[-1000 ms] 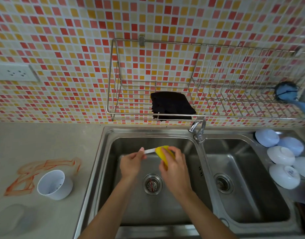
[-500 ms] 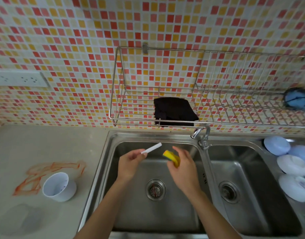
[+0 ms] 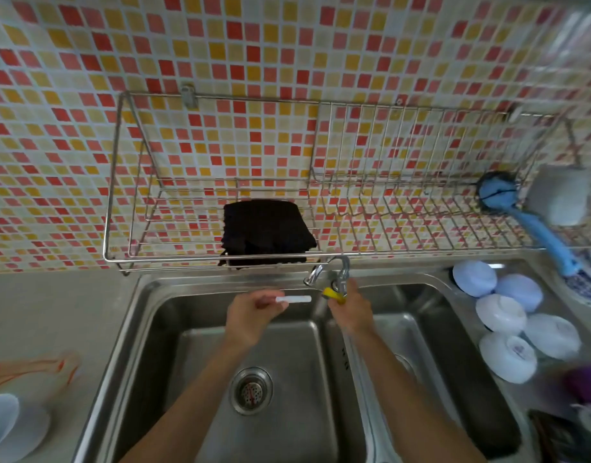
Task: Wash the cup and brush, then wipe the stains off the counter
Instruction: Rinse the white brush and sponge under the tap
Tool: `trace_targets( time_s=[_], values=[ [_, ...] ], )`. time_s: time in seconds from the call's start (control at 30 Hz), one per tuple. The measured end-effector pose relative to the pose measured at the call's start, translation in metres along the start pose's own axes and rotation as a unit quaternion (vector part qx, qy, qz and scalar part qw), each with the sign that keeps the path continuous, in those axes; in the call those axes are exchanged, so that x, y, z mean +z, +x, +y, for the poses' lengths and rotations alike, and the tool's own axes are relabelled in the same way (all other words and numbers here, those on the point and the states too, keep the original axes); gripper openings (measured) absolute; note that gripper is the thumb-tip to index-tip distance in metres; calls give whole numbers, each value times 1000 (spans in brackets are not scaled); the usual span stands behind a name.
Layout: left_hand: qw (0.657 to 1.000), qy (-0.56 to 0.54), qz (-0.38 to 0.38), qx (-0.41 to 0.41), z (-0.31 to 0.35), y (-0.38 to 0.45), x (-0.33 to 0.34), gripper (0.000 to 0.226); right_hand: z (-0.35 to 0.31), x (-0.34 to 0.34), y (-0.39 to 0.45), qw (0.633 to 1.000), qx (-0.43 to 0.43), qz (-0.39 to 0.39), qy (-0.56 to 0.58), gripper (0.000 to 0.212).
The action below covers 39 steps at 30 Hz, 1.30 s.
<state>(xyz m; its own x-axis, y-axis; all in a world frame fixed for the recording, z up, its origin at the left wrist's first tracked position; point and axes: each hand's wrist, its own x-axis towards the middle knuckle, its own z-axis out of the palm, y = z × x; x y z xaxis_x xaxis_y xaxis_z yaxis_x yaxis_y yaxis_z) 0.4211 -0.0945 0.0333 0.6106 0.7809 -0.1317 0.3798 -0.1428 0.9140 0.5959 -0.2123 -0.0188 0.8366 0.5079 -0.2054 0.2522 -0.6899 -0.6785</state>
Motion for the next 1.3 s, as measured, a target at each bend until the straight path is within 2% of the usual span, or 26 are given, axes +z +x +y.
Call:
trace_targets(
  time_s=[0.07,0.13,0.23,0.4,0.87,1.07,1.3],
  values=[
    [1000,3,1,12,5,6,7,21,1,7,3,1000,-20,2,-6,62],
    [1000,14,-3,17,6,10,10,21,7,17,8,999,-27,30,-12,72],
    [1000,2,-2,13,4,14,12,22,14,28,12,999,10,37,21,81],
    [1000,-18,-4,-4,0,20,16,21,21,39,17,998,-16,54,15,66],
    [999,-43,-26,-11,11,27,44,13,27,37,19,998,-41,46,-4,68],
    [997,-75,-21,-6,14,26,46,16,27,35,17,998,-45,43,-11,69],
    [999,-34,-16,13,5,27,39,17,25,39,17,998,-51,46,-14,68]
  ],
)
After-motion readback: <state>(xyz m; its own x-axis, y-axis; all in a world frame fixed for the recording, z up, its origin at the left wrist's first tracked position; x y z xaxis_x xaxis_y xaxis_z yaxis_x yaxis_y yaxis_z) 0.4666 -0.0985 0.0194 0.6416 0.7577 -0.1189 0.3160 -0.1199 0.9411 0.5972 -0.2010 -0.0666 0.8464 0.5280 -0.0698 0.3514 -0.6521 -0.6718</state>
